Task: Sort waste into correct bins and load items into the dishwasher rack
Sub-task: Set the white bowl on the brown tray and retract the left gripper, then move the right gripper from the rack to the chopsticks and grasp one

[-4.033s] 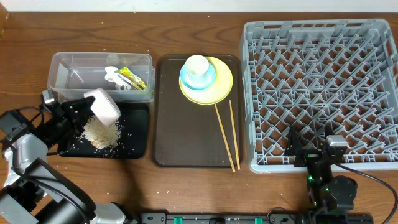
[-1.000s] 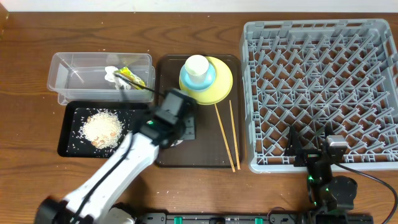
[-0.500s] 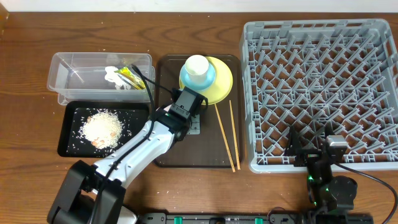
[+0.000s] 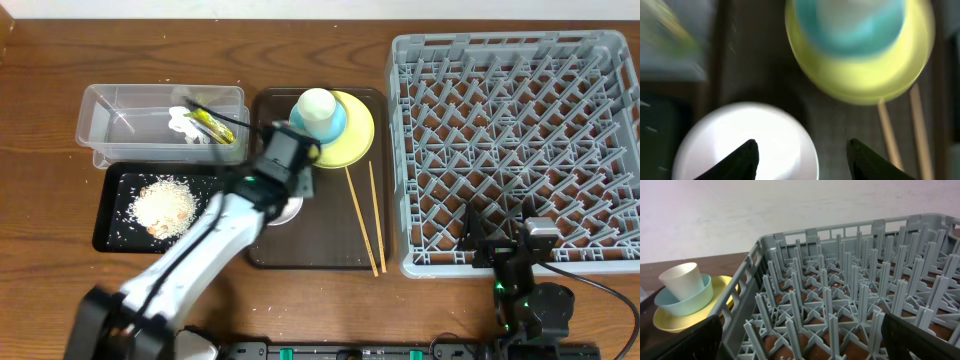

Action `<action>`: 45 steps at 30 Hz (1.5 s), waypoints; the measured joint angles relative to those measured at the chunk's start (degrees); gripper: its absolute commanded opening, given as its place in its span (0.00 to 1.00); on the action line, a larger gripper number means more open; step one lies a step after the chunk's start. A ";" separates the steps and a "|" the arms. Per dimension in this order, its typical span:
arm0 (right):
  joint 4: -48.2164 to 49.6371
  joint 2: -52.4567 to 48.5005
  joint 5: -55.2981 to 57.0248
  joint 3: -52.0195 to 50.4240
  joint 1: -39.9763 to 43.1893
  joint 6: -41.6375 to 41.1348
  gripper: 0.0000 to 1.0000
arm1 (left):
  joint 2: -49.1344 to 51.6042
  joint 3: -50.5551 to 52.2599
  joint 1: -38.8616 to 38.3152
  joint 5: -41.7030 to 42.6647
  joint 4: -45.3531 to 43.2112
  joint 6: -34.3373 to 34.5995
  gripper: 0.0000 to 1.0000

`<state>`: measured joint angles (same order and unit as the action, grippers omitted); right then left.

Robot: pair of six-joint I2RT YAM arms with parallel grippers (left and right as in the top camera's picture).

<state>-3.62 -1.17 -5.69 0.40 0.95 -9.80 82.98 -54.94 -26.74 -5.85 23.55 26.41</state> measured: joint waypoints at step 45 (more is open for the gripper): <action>0.15 0.00 0.07 0.00 0.00 0.00 0.99 | -18.58 -0.87 27.98 -0.76 4.57 -3.13 0.93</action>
<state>-3.46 -1.17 -5.63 0.40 0.95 -9.80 64.40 -55.81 1.23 -6.61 28.12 23.29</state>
